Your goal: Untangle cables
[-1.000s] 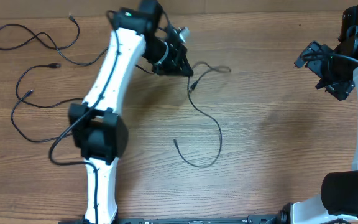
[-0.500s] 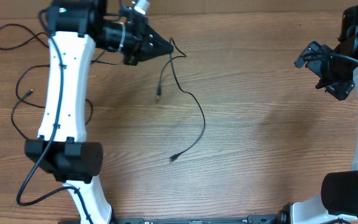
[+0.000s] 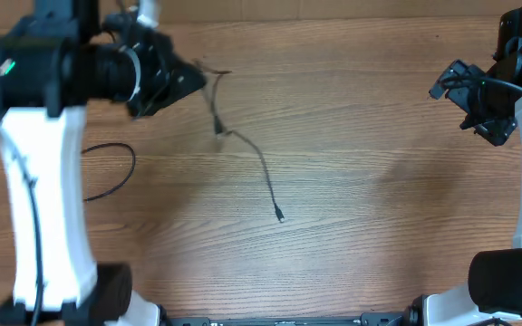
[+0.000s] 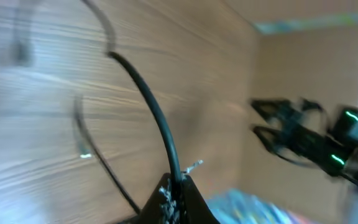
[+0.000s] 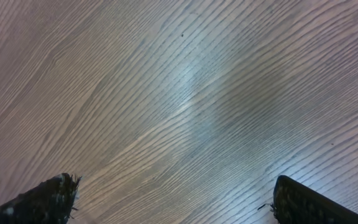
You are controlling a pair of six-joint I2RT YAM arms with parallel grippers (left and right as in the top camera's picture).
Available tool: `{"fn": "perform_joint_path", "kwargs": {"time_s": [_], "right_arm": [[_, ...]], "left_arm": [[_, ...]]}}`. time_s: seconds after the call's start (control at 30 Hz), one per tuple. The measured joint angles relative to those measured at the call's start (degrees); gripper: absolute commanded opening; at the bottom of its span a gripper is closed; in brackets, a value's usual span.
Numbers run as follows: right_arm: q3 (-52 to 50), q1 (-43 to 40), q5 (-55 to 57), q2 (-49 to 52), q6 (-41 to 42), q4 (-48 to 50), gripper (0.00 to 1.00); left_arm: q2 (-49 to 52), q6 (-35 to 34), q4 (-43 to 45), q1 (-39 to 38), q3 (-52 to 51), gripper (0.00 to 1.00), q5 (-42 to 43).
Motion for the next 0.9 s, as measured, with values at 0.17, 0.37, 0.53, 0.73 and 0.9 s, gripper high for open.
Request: {"fn": "perform_joint_path", "kwargs": {"time_s": [0.17, 0.37, 0.53, 0.73, 0.9], "right_arm": [[0.00, 0.00, 0.02, 0.00, 0.00, 0.00, 1.00], [0.00, -0.02, 0.00, 0.00, 0.02, 0.00, 1.00], [0.00, -0.02, 0.02, 0.00, 0.02, -0.02, 1.00], [0.00, 0.00, 0.02, 0.00, 0.00, 0.11, 1.00], [0.00, 0.00, 0.00, 0.00, 0.04, 0.26, 1.00]], "left_arm": [[-7.63, -4.17, -4.90, 0.00, 0.42, 0.04, -16.92], [-9.44, -5.68, -4.96, 0.00, 0.42, 0.04, -27.61], [-9.40, -6.47, -4.96, 0.00, 0.42, 0.04, -35.04], [-9.40, -9.49, -4.96, 0.02, 0.42, 0.04, -45.38], [-9.40, -14.14, -4.94, 3.69, 0.39, 0.04, -53.66]]}}
